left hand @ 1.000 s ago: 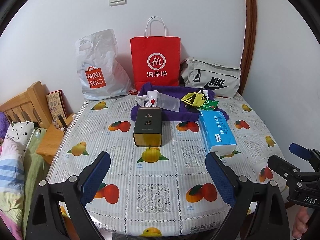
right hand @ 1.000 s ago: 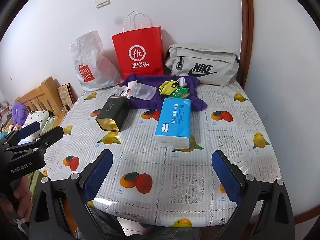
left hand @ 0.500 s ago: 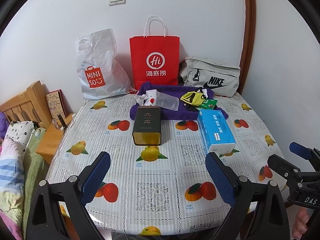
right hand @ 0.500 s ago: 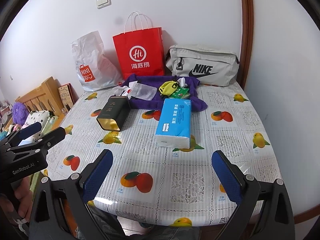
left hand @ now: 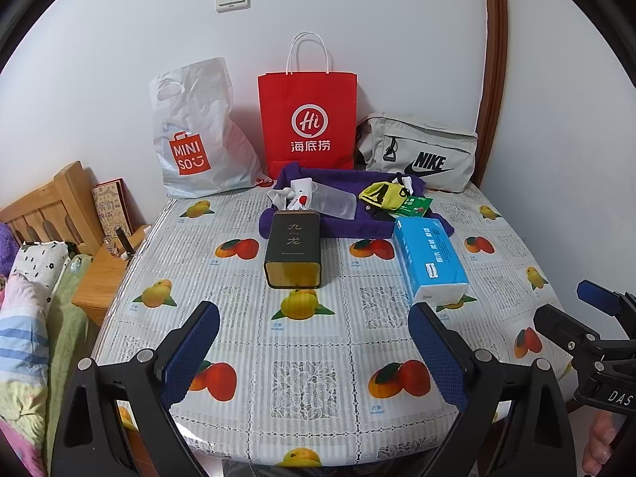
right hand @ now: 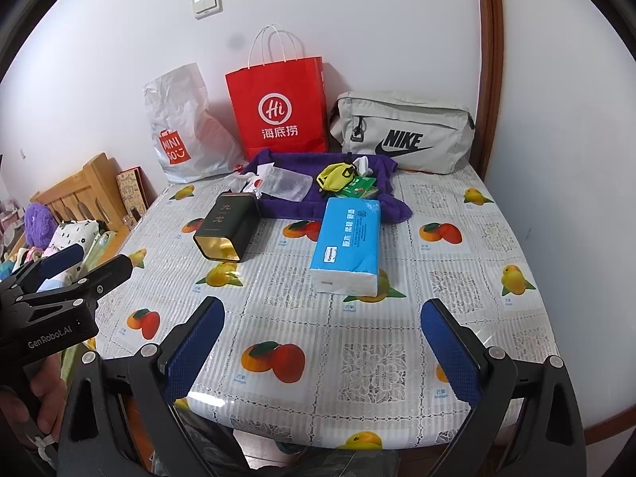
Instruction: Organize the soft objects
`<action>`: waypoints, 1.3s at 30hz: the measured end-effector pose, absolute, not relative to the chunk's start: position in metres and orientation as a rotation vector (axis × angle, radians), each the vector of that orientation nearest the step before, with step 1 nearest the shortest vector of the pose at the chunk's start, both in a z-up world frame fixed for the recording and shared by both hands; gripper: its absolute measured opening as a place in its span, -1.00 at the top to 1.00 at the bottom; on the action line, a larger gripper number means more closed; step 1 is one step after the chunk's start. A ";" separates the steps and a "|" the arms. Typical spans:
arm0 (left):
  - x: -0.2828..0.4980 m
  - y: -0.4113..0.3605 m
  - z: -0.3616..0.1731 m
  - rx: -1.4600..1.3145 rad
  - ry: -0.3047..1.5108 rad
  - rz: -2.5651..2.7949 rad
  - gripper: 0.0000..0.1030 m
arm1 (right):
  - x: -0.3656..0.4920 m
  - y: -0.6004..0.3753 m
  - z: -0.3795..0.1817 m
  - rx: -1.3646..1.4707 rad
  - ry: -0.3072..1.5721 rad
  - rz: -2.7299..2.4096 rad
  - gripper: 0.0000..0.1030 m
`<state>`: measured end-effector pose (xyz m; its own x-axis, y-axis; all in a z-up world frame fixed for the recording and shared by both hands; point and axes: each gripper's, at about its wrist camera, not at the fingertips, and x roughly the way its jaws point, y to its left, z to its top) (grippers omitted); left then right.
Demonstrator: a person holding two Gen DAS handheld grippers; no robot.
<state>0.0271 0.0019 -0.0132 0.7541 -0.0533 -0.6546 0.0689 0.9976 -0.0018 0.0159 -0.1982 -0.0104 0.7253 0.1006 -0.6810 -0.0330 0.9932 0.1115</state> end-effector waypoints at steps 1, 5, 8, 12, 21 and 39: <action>0.027 0.002 -0.013 0.023 0.713 -0.066 -0.87 | 0.016 -0.198 -0.010 0.093 0.755 0.074 -0.91; 0.027 0.002 -0.013 0.020 0.714 -0.065 -0.87 | 0.016 -0.198 -0.009 0.092 0.754 0.075 -0.91; 0.027 0.001 -0.013 0.020 0.713 -0.064 -0.87 | 0.016 -0.198 -0.009 0.092 0.753 0.075 -0.91; 0.027 0.001 -0.013 0.022 0.714 -0.063 -0.87 | 0.016 -0.197 -0.008 0.089 0.751 0.076 -0.91; 0.027 0.000 -0.013 0.021 0.714 -0.064 -0.87 | 0.015 -0.197 -0.008 0.090 0.748 0.076 -0.91; 0.025 0.000 -0.013 0.022 0.713 -0.063 -0.87 | 0.016 -0.198 -0.007 0.088 0.746 0.074 -0.91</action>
